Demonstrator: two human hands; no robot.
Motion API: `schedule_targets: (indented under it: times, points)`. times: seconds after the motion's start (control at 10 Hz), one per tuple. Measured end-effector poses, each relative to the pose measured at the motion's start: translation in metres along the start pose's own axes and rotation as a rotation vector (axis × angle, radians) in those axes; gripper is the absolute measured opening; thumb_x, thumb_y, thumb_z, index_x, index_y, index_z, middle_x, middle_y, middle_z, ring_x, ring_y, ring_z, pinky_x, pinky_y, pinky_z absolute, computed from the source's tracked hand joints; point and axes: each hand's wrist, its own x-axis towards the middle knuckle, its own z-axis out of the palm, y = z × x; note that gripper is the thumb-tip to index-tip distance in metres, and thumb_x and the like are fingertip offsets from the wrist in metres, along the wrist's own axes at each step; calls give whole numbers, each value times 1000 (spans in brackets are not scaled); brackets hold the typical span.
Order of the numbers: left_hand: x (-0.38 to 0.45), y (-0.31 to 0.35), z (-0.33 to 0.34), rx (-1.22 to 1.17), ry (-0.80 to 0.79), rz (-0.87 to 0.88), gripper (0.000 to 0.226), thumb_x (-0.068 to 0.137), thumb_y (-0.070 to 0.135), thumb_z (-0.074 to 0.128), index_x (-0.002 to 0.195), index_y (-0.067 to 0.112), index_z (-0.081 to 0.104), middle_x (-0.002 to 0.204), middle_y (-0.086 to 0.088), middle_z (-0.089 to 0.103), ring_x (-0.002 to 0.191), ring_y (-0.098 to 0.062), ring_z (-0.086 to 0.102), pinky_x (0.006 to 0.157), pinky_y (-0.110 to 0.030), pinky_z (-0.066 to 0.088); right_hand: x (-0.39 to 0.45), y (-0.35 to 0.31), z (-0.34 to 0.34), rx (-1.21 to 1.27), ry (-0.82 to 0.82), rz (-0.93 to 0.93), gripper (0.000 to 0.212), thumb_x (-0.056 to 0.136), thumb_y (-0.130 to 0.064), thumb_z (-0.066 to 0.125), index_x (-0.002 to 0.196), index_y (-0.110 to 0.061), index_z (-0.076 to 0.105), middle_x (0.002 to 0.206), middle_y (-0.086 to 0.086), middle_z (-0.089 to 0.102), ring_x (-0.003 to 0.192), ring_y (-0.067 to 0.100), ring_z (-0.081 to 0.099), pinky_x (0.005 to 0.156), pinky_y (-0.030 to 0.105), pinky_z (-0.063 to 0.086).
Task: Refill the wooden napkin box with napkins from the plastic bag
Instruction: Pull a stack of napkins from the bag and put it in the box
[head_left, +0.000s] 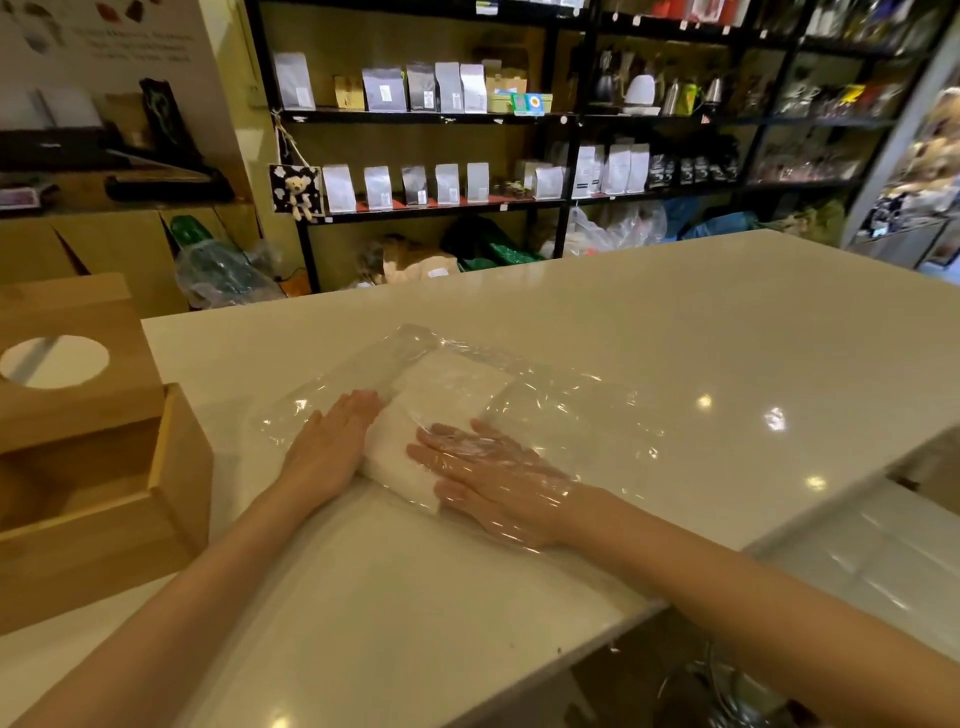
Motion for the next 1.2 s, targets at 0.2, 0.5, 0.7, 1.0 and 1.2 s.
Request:
schedule_targets:
  times: [0.2,0.5,0.7,1.0,1.2]
  points:
    - [-1,7,-1,411,18,81,43,96,10,23,139,7,27,146,-16,31,137,-26,28,110,-49,21,-31,26,25,-55,226,48,62,89,-50,7,146,-27,17,155,-11,8,141,-1,2,114,21,-14]
    - [5,-3,3,730,-70,151,49,97,23,24,145,22,18,157,-9,7,145,-28,3,113,-53,14,-113,9,23,9,176,166,66,85,-54,22,146,-29,19,156,-8,17,144,2,5,118,34,-6]
    - [2,1,5,507,-21,60,75,89,60,24,147,15,13,158,-7,5,146,-19,4,116,-46,4,-152,8,37,-263,274,215,67,81,-55,48,140,-28,31,147,-5,41,137,9,33,114,41,8]
    - [-1,-1,4,527,-8,69,81,86,64,27,147,12,12,158,-6,6,146,-19,7,115,-48,7,-169,-11,1,428,713,365,32,77,-43,54,110,-43,56,99,-40,62,99,-4,58,82,17,48]
    - [-14,3,3,348,123,114,69,92,50,32,146,9,19,157,-6,14,145,-17,13,116,-42,6,-128,-11,-37,940,1018,428,16,82,-7,62,83,-22,66,84,-5,68,76,3,65,72,16,51]
